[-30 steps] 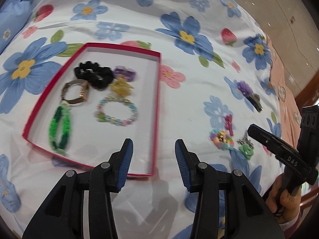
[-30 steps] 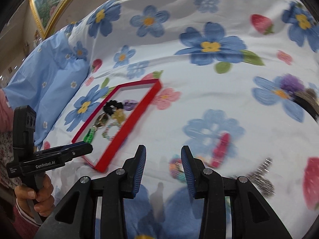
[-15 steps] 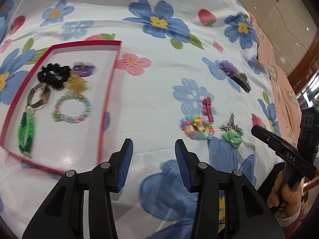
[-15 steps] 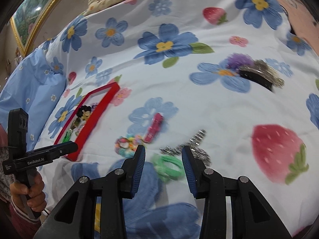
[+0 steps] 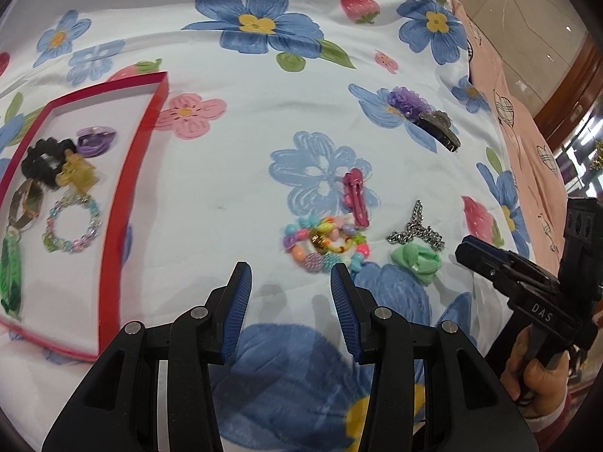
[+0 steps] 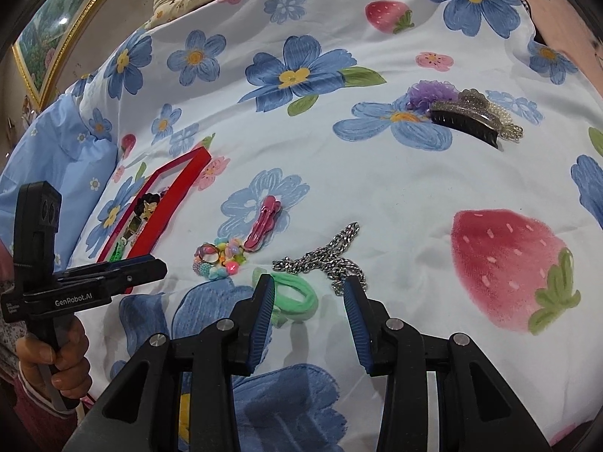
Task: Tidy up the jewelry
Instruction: 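Move both open tools back toward the remaining accessories, then grasp the gold ring with the left tool while the right tool grasps the silver chain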
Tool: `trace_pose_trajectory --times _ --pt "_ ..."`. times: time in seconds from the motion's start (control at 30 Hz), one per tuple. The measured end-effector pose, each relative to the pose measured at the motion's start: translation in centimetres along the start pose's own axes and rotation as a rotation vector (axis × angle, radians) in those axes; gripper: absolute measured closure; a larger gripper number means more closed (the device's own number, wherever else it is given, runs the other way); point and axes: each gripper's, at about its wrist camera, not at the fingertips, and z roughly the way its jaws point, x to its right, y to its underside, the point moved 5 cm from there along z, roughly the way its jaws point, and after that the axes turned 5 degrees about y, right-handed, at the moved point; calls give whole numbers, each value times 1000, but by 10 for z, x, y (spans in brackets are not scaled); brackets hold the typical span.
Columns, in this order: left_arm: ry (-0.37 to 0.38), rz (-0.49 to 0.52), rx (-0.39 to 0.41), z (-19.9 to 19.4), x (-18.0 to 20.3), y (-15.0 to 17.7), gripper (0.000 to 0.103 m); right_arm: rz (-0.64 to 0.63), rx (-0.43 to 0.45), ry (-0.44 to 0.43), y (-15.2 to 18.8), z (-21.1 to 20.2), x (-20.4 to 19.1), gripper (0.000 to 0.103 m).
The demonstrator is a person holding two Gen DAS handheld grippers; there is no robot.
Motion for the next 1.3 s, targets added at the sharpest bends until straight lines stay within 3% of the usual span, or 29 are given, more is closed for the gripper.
trace_pose_trajectory --times 0.4,0.47,0.63,0.73,0.83,0.87,0.9,0.97,1.03,1.3 --pt "17 51 -44 36 15 -19 62 -38 -34 55 -6 21 7 63" --pt "17 62 -50 40 16 -19 66 -46 -51 68 -5 27 8 63" --pt "8 85 -62 49 16 -18 92 -72 -77 86 -4 42 5 63" --pt "15 87 -59 49 14 -18 97 -101 -78 105 -7 48 1 63" --pt "11 104 -50 47 14 -17 98 -143 -74 143 -7 53 -3 69" --pt "10 107 -45 45 14 -17 98 -159 -71 164 -6 54 -4 81" --pt "13 108 -38 43 14 -18 98 -164 -67 172 -6 55 -4 85" --pt "24 106 -21 38 14 -20 98 -147 -61 157 -8 53 -2 86" --pt "39 100 -4 32 14 -22 98 -140 -47 149 -10 49 -1 95" --pt "62 76 60 2 9 -27 98 -87 17 87 -24 27 -5 96"
